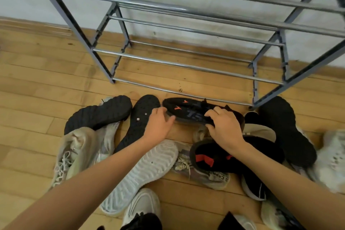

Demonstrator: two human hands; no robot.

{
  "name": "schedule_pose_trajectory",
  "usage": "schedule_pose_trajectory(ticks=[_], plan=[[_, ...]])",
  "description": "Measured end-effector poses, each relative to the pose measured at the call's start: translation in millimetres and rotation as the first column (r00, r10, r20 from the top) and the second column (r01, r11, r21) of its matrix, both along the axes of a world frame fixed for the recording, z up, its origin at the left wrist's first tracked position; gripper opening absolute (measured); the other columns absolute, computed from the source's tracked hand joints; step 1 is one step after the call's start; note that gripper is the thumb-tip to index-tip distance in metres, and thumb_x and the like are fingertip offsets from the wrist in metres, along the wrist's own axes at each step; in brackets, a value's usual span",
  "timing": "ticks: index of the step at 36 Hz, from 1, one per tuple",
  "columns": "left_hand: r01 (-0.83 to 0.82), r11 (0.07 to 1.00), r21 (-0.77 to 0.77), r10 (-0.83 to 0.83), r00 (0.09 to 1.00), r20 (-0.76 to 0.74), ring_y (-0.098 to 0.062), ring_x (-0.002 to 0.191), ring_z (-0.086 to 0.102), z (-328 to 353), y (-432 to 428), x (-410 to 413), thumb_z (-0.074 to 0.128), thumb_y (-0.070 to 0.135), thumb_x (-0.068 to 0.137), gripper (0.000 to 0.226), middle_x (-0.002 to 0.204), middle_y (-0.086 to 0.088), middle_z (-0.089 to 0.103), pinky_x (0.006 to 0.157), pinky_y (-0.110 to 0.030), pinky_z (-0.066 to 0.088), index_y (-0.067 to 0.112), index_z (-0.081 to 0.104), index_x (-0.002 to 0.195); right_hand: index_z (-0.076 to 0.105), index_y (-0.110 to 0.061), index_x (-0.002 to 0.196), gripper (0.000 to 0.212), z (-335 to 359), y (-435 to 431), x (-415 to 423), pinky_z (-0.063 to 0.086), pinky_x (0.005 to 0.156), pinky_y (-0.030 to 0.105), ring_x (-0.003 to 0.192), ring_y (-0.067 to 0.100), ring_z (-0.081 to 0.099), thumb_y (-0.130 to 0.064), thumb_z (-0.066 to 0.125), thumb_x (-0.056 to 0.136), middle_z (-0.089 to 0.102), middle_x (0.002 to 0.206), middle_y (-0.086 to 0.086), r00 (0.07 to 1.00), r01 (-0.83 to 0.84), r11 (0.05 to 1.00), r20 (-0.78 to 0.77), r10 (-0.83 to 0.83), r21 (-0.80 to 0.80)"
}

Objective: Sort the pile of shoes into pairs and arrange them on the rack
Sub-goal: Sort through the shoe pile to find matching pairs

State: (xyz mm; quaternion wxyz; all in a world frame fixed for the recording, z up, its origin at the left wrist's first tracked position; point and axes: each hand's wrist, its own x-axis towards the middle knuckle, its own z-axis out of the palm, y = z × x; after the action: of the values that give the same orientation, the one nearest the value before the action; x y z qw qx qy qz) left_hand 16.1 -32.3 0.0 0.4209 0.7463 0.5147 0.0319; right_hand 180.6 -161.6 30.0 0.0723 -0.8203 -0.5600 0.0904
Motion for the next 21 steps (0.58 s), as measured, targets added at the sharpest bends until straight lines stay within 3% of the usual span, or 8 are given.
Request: schedule_pose_trajectory(ticks=[1, 3, 5, 9, 13, 16, 18, 21], plan=[[-0.071, 0.981, -0.179, 0.086, 0.994, 0.074, -0.024, 0.122, 0.048, 4.9, -3.7, 8.3, 0.056, 0.039, 0.091, 0.058, 0.136, -0.01, 0.047, 0.103, -0.037, 0.041, 0.009, 0.039, 0.137, 0.066, -0.014, 0.105, 0.028, 3.4, -2.1, -0.5, 0.047, 0.075, 0.035, 0.089, 0.026, 0.063, -0.015, 0.073, 0.078, 0.063, 0.098, 0.004, 1.0, 0.014, 0.999, 0.008, -0.014, 0.05], [-0.183, 0.794, -0.58, 0.327, 0.933, 0.153, -0.024, 0.111, 0.058, 13.5, -13.0, 23.4, 0.061, 0.044, 0.087, 0.065, 0.129, -0.008, 0.053, 0.098, -0.041, 0.049, 0.009, 0.039, 0.136, 0.066, -0.013, 0.098, 0.028, 11.4, -5.5, -2.3, 0.05, 0.066, 0.034, 0.08, 0.027, 0.064, -0.015, 0.077, 0.073, 0.064, 0.09, 0.004, 0.999, 0.038, 0.991, -0.005, -0.038, 0.13], [-0.163, 0.638, -0.752, 0.446, 0.875, 0.189, -0.025, 0.105, 0.063, 18.1, -19.7, 35.9, 0.065, 0.042, 0.084, 0.059, 0.123, -0.009, 0.059, 0.095, -0.043, 0.052, 0.009, 0.048, 0.13, 0.065, -0.014, 0.093, 0.029, 19.3, -8.6, -7.6, 0.049, 0.059, 0.031, 0.073, 0.027, 0.065, -0.017, 0.081, 0.069, 0.063, 0.085, 0.003, 1.0, 0.03, 0.984, -0.012, -0.029, 0.176], [-0.15, 0.636, -0.757, 0.518, 0.81, 0.274, -0.03, 0.1, 0.067, 23.4, -27.4, 50.8, 0.063, 0.014, 0.088, 0.035, 0.115, -0.016, 0.067, 0.081, -0.041, 0.058, 0.003, 0.056, 0.122, 0.064, -0.013, 0.089, 0.027, 26.4, -18.2, -20.6, 0.046, 0.053, 0.029, 0.066, 0.026, 0.064, -0.021, 0.081, 0.068, 0.061, 0.081, 0.003, 0.999, -0.036, 0.99, -0.007, 0.037, 0.138], [-0.092, 0.645, -0.759, 0.451, 0.848, 0.28, -0.029, 0.098, 0.066, 25.5, -29.2, 53.0, 0.056, 0.004, 0.09, 0.035, 0.117, -0.019, 0.064, 0.075, -0.035, 0.058, 0.002, 0.052, 0.125, 0.062, -0.018, 0.107, 0.039, 33.4, -20.6, -14.2, 0.043, 0.079, 0.037, 0.103, 0.027, 0.054, -0.044, 0.069, 0.079, 0.056, 0.103, 0.004, 0.998, 0.01, 0.997, -0.053, -0.014, -0.074], [0.007, 0.678, -0.735, 0.369, 0.862, 0.348, -0.025, 0.094, 0.066, 30.9, -23.6, 54.4, 0.052, 0.003, 0.091, 0.035, 0.113, -0.014, 0.065, 0.07, -0.029, 0.059, 0.007, 0.052, 0.126, 0.039, -0.022, 0.132, 0.076, 43.4, -18.8, -5.0, 0.039, 0.097, 0.04, 0.122, 0.028, 0.039, -0.056, 0.07, 0.072, 0.04, 0.128, 0.006, 0.96, 0.122, 0.964, -0.218, -0.175, -0.238], [0.054, 0.678, -0.733, 0.324, 0.874, 0.364, -0.021, 0.091, 0.065, 35.2, -19.9, 56.3, 0.051, 0.004, 0.092, 0.033, 0.107, -0.008, 0.066, 0.067, -0.027, 0.058, 0.011, 0.053, 0.124, 0.018, -0.023, 0.144, 0.099, 48.6, -15.8, -0.9, 0.04, 0.098, 0.042, 0.127, 0.033, 0.039, -0.055, 0.074, 0.069, 0.029, 0.139, 0.01, 0.895, 0.151, 0.935, -0.356, -0.267, -0.321], [0.083, 0.676, -0.732, 0.262, 0.901, 0.345, -0.02, 0.088, 0.064, 34.8, -18.6, 57.0, 0.049, 0.004, 0.092, 0.033, 0.103, -0.007, 0.065, 0.062, -0.025, 0.055, 0.009, 0.053, 0.125, -0.005, -0.026, 0.149, 0.119, 49.0, -12.2, -2.4, 0.044, 0.092, 0.042, 0.127, 0.037, 0.041, -0.056, 0.076, 0.067, 0.02, 0.145, 0.014, 0.895, 0.143, 0.908, -0.339, -0.288, -0.394]])
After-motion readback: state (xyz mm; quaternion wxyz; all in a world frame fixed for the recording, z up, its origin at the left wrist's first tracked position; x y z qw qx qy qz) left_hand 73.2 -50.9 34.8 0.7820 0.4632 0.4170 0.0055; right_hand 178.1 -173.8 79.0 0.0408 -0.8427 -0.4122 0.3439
